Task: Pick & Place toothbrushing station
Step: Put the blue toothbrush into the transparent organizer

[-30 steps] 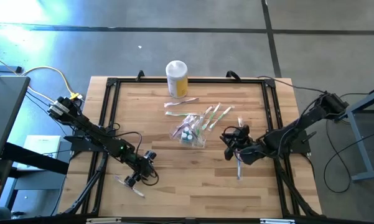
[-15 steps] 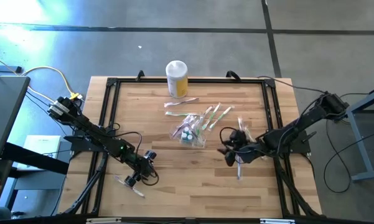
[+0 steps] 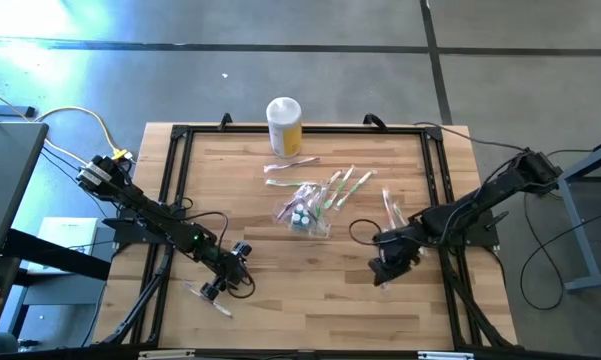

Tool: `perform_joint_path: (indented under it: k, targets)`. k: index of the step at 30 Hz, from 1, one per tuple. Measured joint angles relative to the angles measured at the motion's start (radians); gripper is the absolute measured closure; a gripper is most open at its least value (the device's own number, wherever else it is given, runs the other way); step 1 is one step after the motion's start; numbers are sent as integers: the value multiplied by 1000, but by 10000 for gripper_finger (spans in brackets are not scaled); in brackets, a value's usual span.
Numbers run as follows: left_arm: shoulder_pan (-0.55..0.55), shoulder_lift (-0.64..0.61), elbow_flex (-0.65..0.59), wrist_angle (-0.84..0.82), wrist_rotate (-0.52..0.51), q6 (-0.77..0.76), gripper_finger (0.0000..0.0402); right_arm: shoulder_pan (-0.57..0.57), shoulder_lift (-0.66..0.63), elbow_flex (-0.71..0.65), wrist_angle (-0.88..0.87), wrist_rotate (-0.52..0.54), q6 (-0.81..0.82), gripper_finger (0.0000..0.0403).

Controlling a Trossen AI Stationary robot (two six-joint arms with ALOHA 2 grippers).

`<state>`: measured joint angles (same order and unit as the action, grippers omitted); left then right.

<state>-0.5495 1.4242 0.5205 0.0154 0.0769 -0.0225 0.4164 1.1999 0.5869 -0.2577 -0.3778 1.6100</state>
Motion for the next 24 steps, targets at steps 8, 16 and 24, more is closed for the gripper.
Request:
perform_joint_path:
  k: [8, 16, 24]
  targets:
    - [0, 0, 0, -11, 1, 18, 204, -1, 0, 0, -255, 12, 224, 168]
    - [0, 0, 0, -12, 1, 18, 204, 3, 0, 0, -297, 372, 226, 172]
    - [0, 0, 0, -10, 4, 18, 204, 2, 1, 0, -405, 480, 224, 172]
